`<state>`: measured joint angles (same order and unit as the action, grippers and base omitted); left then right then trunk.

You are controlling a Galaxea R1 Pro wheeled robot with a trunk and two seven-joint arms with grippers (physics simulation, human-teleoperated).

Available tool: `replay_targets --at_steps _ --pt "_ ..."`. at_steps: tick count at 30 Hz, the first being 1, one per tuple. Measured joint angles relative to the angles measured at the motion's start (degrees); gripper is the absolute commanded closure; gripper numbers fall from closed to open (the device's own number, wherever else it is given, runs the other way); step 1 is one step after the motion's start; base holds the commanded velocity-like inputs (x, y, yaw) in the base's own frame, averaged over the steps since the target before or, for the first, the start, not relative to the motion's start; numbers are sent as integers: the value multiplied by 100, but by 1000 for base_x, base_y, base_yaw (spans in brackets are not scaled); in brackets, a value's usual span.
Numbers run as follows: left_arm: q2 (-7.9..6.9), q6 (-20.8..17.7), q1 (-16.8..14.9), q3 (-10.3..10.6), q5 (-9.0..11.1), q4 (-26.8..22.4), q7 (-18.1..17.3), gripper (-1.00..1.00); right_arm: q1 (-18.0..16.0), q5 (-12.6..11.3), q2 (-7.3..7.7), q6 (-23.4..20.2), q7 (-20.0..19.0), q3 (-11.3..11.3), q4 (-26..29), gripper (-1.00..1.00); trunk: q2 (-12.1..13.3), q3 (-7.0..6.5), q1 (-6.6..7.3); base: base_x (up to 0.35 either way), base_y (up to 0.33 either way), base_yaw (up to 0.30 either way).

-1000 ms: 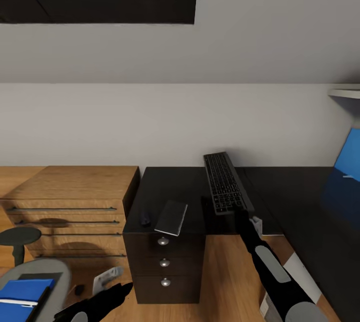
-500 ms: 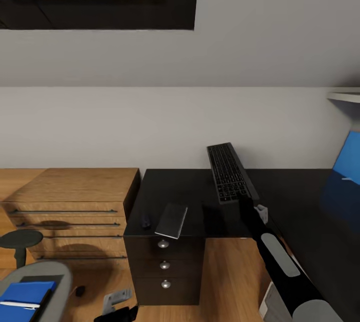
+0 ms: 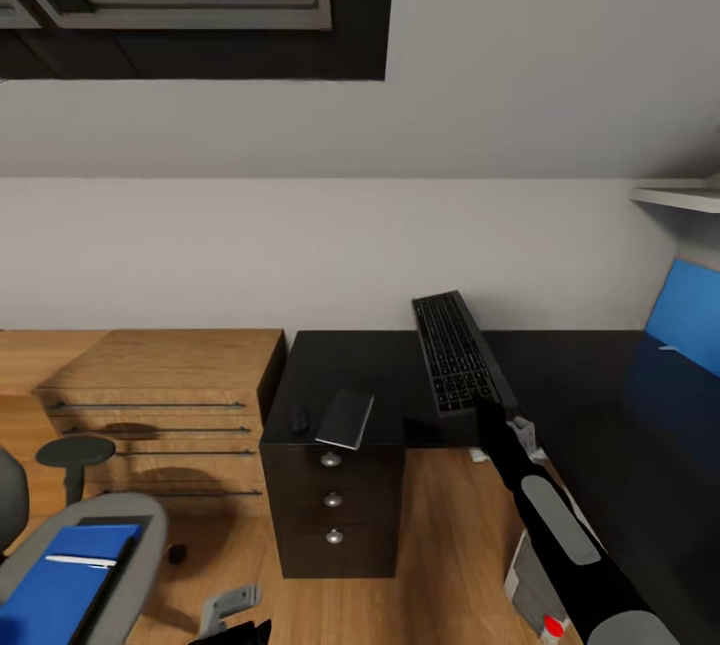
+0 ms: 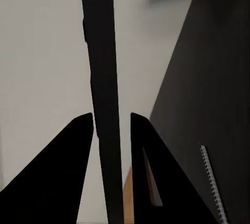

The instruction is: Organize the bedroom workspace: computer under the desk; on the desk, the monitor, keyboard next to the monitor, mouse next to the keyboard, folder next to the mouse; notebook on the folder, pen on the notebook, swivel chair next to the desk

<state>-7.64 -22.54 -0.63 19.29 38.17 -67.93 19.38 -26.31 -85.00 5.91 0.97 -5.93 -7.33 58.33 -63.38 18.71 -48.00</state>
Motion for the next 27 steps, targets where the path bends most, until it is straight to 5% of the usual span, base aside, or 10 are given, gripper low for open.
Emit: replay_targets --at_steps 19,27 --pt "5 210 2 2 12 0 34 -100 25 -16 -23 6 -58 0 -21 100 763 -342 418 -338 0 -2" --pt "6 212 2 3 12 1 37 -100 26 -20 -25 5 -57 -3 -24 100 1084 -477 593 -339 0 -169"
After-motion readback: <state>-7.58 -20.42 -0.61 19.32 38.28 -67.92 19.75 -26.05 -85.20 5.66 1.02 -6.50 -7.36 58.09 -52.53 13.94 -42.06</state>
